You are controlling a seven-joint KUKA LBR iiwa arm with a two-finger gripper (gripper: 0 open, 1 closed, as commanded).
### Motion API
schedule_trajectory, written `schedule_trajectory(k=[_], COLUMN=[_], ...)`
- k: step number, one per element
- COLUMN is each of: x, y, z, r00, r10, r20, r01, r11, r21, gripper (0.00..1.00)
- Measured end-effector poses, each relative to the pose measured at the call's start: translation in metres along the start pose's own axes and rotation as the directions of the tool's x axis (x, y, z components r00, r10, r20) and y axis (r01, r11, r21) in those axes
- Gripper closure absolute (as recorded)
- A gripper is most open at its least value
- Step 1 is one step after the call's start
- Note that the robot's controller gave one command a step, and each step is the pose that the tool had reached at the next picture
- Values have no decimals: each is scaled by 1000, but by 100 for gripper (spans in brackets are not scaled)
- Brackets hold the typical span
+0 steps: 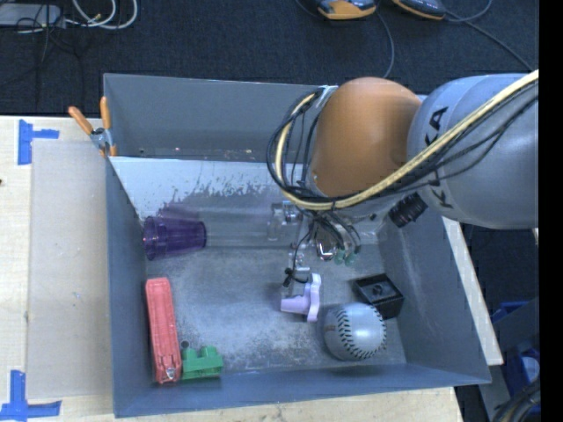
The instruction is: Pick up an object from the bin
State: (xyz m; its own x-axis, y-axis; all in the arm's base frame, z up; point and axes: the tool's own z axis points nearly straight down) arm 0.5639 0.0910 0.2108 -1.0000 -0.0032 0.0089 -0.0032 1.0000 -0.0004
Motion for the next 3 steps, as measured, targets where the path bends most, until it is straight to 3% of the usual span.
schedule_trajectory(k=[1,2,3], x=[-1,10,18], y=[-1,-23,-56], z=[-5,-1,47], r00=[1000,995,985], r10=[2,97,171], r20=[8,4,10], r01=[-2,-97,-171], r11=[1000,995,985], r21=[-1,-2,-3], gripper=[0,0,0])
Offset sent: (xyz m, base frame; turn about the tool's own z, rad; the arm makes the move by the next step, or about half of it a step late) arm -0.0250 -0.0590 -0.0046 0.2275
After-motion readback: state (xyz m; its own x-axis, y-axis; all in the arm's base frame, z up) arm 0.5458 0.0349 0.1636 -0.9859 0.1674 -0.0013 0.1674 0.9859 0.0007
